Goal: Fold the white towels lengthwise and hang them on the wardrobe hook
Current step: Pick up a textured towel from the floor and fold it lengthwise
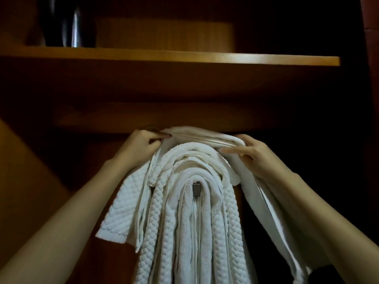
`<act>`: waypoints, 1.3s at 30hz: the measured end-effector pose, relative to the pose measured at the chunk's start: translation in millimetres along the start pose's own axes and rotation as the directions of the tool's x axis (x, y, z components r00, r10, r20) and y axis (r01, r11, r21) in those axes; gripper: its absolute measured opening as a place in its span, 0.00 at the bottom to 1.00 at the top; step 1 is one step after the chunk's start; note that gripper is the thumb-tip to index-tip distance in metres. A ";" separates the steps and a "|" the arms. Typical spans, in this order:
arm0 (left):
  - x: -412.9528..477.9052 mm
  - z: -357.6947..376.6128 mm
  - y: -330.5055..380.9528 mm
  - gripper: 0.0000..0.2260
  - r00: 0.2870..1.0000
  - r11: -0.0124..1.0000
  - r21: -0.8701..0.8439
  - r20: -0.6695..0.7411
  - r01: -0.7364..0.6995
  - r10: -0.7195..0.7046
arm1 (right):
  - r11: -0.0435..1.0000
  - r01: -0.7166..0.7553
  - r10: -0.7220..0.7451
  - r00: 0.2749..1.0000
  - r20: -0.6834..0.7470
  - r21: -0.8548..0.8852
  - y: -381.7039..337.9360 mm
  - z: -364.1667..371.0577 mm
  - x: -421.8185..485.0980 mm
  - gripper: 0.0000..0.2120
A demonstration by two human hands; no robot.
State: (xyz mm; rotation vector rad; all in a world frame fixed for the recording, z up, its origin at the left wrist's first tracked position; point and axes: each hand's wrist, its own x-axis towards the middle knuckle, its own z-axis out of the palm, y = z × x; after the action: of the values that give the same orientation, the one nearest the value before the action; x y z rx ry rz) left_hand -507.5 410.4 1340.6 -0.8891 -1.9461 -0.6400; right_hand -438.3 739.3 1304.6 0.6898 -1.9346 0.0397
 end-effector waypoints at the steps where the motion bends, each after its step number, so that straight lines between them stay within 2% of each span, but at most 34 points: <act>1: -2.9 2.3 -0.4 0.13 1.000 1.000 -0.026 0.010 0.003 -0.003 | 1.000 -0.002 0.002 1.000 0.021 0.023 0.3 2.4 -2.6 0.23; 3: -8.2 9.2 -0.8 0.05 0.998 0.996 -0.058 0.014 0.060 -0.060 | 0.997 -0.052 0.050 0.998 0.036 0.058 -0.2 6.5 -8.1 0.20; 5: -12.5 17.0 -2.1 0.17 0.995 0.993 -0.076 -0.025 0.090 -0.092 | 0.990 -0.133 0.130 0.989 0.069 0.038 -4.3 8.8 -13.5 0.18; 9: -10.5 20.2 0.1 0.11 0.991 0.986 -0.142 -0.090 0.086 -0.099 | 0.984 -0.175 0.173 0.982 0.073 0.021 -13.7 9.4 -24.9 0.16; 11: -9.1 15.1 -0.5 0.15 0.993 0.985 -0.152 -0.077 0.077 -0.089 | 0.987 -0.157 0.155 0.985 0.071 0.017 -13.9 4.8 -28.1 0.18; 14: -8.3 13.0 1.2 0.12 0.996 0.989 -0.118 -0.030 0.084 -0.089 | 0.988 -0.148 0.150 0.988 0.032 -0.050 -14.1 1.2 -29.3 0.19; 17: -6.7 14.7 3.3 0.11 0.996 0.991 -0.111 -0.015 0.081 -0.083 | 0.963 -0.259 0.259 0.966 -0.010 -0.072 -19.9 7.4 -26.2 0.22; 20: -9.5 19.5 2.4 0.15 0.989 0.985 -0.105 -0.029 0.139 -0.143 | 0.918 -0.372 0.387 0.916 0.103 -0.135 -18.6 13.2 -23.4 0.30; 22: -12.0 19.7 1.4 0.16 0.982 0.979 -0.079 -0.004 0.190 -0.191 | 0.898 -0.393 0.426 0.889 0.169 -0.197 -16.3 14.1 -23.5 0.36; 23: -11.8 18.7 -0.1 0.15 0.981 0.981 -0.030 0.006 0.193 -0.193 | 0.892 -0.389 0.428 0.890 0.156 -0.229 -15.2 14.8 -22.4 0.37; 27: -4.4 7.1 -6.1 0.09 0.994 0.949 0.301 0.032 0.092 -0.107 | 0.893 -0.324 0.317 0.946 -0.076 -0.314 -3.9 23.1 -3.9 0.31; 29: -1.7 5.3 -16.0 0.16 0.995 0.919 0.395 0.075 0.025 -0.059 | 0.896 -0.296 0.278 0.955 -0.101 -0.332 11.7 24.3 10.1 0.32; 34: -12.1 21.5 -40.9 0.18 0.993 0.913 0.408 0.116 -0.012 -0.039 | 0.934 -0.259 0.278 0.959 0.046 -0.246 46.3 43.8 10.8 0.33; 36: -17.9 30.9 -50.4 0.17 0.992 0.913 0.406 0.100 0.035 -0.082 | 0.943 -0.258 0.267 0.964 0.013 -0.210 45.7 57.7 7.6 0.35; 39: -18.4 40.2 -58.4 0.21 0.992 0.907 0.413 0.047 0.087 -0.116 | 0.955 -0.228 0.208 0.971 -0.119 -0.188 43.7 68.1 12.0 0.37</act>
State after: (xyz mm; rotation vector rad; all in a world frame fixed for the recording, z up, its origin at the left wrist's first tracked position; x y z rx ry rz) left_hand -567.0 397.4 1300.0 -0.5542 -2.0955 -0.2397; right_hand -519.0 748.3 1294.9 0.3323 -1.8816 0.0147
